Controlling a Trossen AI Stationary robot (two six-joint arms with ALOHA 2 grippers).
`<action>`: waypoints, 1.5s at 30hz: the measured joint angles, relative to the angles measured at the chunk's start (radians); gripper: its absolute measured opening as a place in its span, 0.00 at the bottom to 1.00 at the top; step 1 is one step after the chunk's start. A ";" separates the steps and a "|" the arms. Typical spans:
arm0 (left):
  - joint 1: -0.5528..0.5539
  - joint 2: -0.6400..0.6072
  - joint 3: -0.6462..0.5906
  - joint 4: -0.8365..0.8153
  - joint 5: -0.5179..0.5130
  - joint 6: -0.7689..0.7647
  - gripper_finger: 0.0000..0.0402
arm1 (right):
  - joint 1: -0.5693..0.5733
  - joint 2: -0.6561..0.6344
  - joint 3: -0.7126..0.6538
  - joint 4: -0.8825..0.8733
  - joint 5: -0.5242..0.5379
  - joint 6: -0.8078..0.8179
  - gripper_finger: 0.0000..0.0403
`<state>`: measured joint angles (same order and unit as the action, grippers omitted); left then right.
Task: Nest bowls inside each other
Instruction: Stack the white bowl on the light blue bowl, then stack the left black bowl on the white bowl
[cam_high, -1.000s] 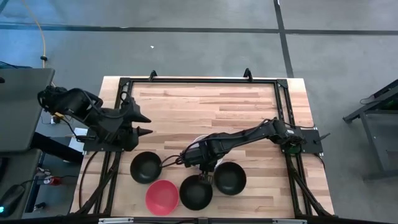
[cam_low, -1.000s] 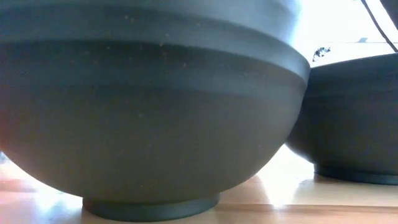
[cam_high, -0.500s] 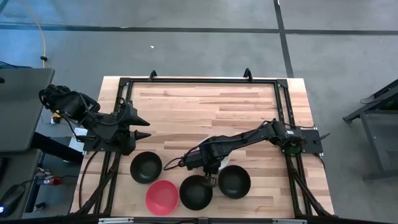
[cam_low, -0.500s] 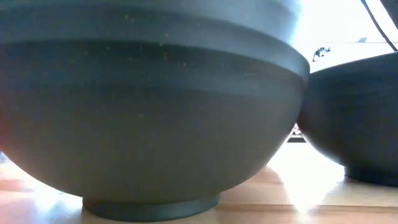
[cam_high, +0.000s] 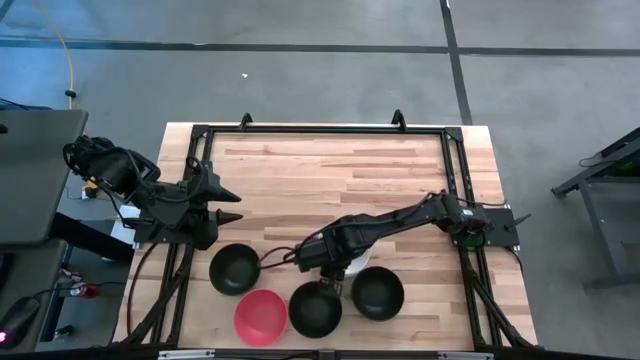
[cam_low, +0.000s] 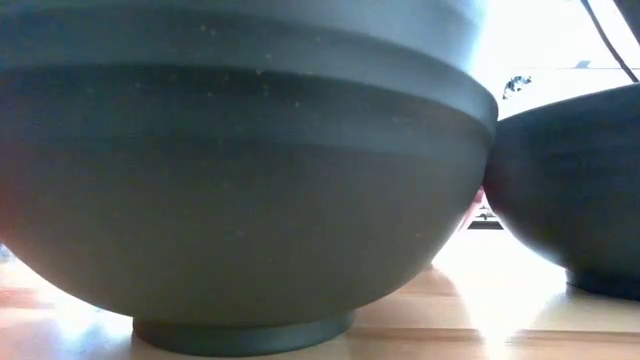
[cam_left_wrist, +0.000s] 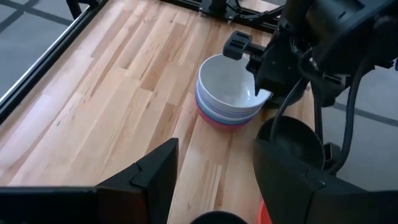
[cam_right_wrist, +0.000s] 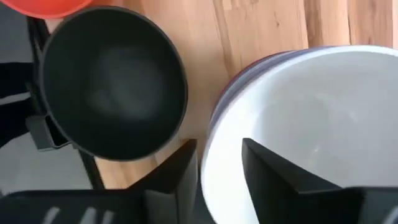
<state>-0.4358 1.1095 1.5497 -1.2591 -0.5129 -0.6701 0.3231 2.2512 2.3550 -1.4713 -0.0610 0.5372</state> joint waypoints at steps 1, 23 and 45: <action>0.000 0.000 0.000 0.000 0.000 0.000 0.48 | 0.000 -0.008 0.000 -0.003 0.000 0.006 0.31; -0.018 0.062 -0.158 -0.267 0.136 0.012 0.48 | 0.320 -0.280 0.000 -0.098 0.355 0.330 0.35; -0.028 0.057 -0.775 0.203 0.302 0.028 0.47 | 0.617 -0.315 0.000 -0.095 0.994 0.585 0.35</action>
<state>-0.4639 1.1667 0.7748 -1.0556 -0.2109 -0.6422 0.9398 1.9362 2.3547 -1.5665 0.9331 1.1219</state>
